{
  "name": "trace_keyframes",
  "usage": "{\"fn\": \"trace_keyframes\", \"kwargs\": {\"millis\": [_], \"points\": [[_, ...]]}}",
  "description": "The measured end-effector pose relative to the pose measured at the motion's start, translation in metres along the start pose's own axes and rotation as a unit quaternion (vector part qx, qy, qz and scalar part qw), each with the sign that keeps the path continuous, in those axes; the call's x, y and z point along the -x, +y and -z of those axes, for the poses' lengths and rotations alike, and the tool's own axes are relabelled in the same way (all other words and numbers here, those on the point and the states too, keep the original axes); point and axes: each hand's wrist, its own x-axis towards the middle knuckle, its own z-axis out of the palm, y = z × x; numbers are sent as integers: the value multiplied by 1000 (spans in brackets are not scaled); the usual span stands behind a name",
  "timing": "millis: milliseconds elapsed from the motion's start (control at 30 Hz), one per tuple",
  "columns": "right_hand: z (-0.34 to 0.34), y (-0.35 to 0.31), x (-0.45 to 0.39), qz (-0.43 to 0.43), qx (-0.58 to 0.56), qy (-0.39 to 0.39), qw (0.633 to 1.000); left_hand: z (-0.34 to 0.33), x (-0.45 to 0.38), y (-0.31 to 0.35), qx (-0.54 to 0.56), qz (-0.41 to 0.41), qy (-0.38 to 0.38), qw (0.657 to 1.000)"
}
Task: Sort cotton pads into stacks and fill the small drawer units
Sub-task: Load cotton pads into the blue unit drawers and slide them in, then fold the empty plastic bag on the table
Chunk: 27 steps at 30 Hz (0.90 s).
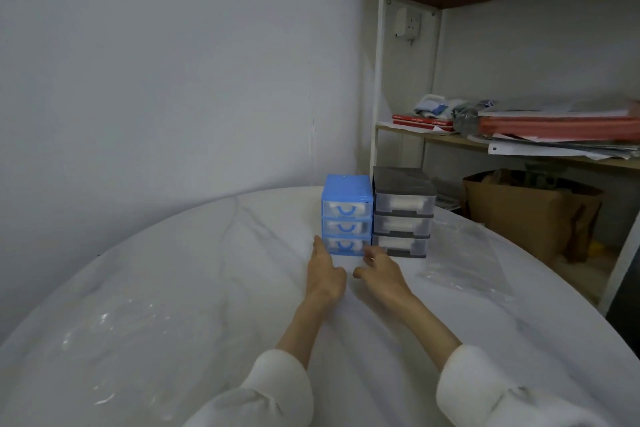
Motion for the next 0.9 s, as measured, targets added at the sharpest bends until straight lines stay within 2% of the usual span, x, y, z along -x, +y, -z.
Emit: {"fn": "trace_keyframes", "kwargs": {"millis": [400, 700, 800, 900], "points": [[-4, -21, 66, 3, 72, -61, 995, 36, 87, 9, 27, -15, 4, 1000], [-34, -49, 100, 6, 81, -124, 989, 133, 122, 1, 9, -35, 91, 995], [-64, -67, 107, 20, 106, -139, 984, 178, 129, -17, -33, -28, 140, 989], [-91, -83, 110, -1, 150, -123, 981, 219, 134, -39, -151, 3, 189, 970]]}}
